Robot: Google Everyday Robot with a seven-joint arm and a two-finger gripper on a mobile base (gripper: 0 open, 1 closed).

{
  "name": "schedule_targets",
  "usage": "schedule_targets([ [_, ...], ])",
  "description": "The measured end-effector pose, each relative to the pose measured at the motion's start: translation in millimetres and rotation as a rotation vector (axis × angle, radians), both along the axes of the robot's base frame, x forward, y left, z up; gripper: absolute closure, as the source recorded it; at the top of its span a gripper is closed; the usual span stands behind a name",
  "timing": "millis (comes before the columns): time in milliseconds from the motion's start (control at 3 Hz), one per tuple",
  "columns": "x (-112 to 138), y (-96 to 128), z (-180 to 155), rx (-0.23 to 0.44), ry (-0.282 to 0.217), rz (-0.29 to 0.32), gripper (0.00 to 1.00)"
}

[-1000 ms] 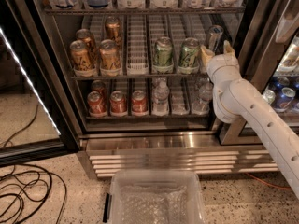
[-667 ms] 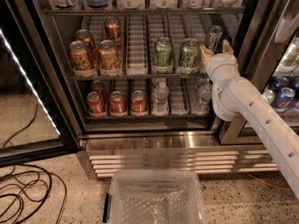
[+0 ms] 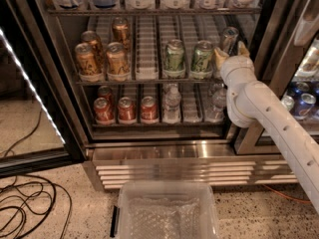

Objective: Pick redbull can from middle shelf of fridge

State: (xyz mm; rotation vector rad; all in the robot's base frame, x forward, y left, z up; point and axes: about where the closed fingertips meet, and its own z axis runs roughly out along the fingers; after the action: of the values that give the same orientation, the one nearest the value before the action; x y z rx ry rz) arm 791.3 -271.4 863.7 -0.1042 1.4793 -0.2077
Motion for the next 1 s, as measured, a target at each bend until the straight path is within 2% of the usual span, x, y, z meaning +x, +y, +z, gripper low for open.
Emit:
schedule_targets([
  [333, 16.1, -4.1, 0.0, -0.001, -0.007, 0.012, 0.44],
  [1000, 21.3, -0.4, 3.2, -0.003, -0.011, 0.012, 0.45],
])
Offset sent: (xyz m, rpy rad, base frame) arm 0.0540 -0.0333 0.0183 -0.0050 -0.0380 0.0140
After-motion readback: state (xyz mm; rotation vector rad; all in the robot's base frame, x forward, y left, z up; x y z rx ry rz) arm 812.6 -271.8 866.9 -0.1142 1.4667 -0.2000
